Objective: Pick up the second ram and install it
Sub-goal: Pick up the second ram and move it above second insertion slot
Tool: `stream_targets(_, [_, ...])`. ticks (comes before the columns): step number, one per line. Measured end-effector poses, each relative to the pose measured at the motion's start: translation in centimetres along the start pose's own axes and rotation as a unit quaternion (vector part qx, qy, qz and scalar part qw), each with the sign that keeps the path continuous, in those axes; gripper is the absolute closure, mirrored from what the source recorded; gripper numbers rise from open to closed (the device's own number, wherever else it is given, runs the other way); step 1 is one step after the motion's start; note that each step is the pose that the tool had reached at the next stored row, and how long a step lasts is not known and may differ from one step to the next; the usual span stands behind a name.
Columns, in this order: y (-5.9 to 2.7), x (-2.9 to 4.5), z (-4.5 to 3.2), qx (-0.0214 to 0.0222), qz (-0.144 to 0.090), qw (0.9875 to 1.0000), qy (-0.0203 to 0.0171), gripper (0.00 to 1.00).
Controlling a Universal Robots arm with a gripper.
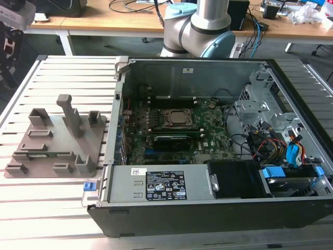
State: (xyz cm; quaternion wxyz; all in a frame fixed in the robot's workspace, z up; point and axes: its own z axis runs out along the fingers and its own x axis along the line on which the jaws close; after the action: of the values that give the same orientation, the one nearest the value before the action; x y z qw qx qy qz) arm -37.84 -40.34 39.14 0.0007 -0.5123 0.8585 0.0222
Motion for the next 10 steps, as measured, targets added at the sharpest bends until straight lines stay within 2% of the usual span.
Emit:
stream_targets(1, [0.0, 0.0, 0.0, -0.0005, -0.02, 0.9998, 0.0007, 0.89])
stream_targets(6, [0.0, 0.0, 0.0, -0.0013, -0.054, 0.9985, 0.002, 0.89])
stream_targets(10, [0.0, 0.0, 0.0, -0.0026, -0.108, 0.9941, 0.004, 0.89])
